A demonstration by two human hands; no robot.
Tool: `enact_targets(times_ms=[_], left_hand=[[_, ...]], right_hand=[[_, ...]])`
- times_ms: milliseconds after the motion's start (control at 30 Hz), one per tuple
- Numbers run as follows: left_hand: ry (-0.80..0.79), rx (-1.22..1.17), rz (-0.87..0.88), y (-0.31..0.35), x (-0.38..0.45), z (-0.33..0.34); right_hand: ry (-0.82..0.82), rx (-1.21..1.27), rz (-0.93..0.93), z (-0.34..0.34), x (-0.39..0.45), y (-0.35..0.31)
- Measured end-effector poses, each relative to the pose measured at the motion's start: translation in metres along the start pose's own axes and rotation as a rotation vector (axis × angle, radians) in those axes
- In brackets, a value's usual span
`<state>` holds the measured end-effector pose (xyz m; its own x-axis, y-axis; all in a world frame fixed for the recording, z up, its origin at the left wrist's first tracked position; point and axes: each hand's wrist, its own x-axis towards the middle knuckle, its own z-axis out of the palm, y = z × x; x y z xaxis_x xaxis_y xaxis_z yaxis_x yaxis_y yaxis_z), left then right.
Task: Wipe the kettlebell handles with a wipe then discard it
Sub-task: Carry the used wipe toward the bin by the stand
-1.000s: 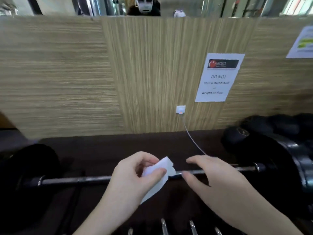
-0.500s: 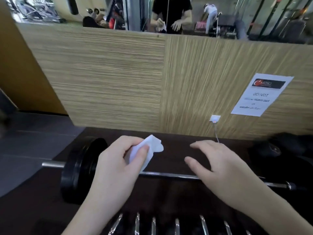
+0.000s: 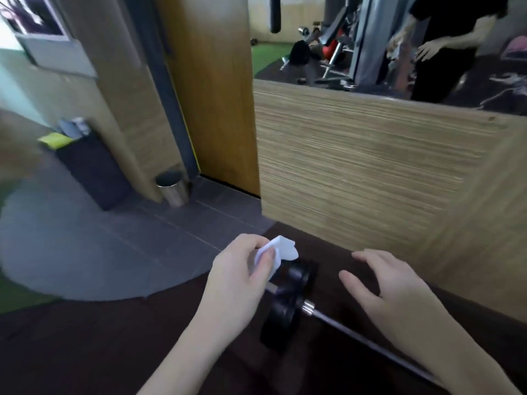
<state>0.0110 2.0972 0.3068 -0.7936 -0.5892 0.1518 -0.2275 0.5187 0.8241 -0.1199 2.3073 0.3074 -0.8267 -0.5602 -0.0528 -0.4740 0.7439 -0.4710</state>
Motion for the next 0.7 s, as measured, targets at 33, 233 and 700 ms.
enact_targets(times_ms=[33,233,700], left_hand=[[0.032,0.001,-0.025,-0.005,0.008,-0.018],[0.175,0.047,-0.135,-0.025,0.059,-0.116],[0.276,-0.017,-0.201,-0.110,0.181,-0.324]], right_hand=[[-0.003,-0.011,-0.033,0.001,0.015,-0.018],[-0.084,-0.080,-0.185,-0.007,0.093,-0.125],[-0.137,-0.059,-0.299,0.042,0.224,-0.383]])
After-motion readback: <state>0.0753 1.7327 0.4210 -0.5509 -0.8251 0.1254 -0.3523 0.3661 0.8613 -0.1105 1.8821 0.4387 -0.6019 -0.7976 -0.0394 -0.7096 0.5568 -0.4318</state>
